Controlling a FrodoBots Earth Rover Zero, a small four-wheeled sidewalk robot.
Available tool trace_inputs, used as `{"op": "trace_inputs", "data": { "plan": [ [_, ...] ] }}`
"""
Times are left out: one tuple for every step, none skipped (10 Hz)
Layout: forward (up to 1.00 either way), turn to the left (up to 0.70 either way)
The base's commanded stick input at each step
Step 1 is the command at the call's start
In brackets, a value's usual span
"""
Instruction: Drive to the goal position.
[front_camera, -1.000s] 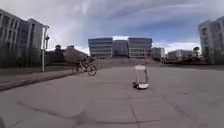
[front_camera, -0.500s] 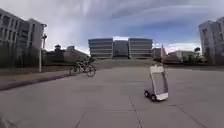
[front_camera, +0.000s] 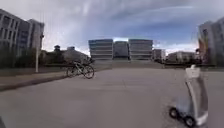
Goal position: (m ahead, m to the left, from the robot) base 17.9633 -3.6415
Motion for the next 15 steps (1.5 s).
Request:
{"op": "trace_inputs", "data": {
  "plan": [
    [0.85, 0.0],
    [0.85, 0.0],
    [0.85, 0.0],
    [0.85, 0.0],
    [0.85, 0.0],
    [0.85, 0.0],
    [0.85, 0.0],
    [0.85, -0.23],
    [0.85, -0.08],
    [0.85, 0.0],
    [0.85, 0.0],
    [0.85, 0.0],
    [0.85, 0.0],
    [0.85, 0.0],
    [0.85, 0.0]
  ]
}}
